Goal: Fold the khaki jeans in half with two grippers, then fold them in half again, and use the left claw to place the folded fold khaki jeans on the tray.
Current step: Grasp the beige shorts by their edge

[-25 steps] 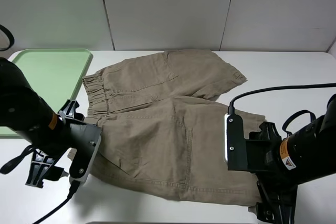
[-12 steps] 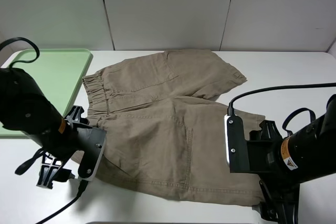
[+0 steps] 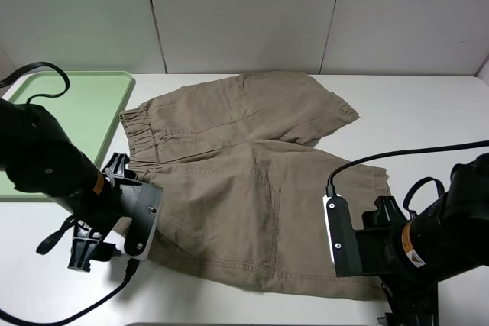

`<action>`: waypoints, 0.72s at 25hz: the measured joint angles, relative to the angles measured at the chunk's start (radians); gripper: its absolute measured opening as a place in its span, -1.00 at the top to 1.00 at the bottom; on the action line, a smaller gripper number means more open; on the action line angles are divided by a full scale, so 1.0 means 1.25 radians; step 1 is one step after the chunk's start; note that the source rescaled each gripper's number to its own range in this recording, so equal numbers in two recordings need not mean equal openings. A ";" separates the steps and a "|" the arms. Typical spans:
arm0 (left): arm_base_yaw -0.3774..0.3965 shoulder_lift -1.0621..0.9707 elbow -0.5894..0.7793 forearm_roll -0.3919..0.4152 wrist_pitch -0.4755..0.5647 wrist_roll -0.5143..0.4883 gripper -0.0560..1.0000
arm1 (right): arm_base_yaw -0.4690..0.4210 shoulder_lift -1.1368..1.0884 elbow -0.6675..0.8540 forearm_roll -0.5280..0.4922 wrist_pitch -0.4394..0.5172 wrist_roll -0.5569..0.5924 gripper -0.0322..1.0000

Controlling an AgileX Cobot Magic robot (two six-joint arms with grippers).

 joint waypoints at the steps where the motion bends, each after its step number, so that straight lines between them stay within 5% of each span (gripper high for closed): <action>1: 0.000 0.000 0.000 0.000 -0.006 0.000 -0.68 | 0.000 0.009 0.000 0.000 -0.008 0.000 -0.99; 18: 0.000 0.001 0.000 -0.003 -0.030 -0.013 -0.67 | 0.000 0.103 -0.002 -0.021 -0.096 -0.001 -0.99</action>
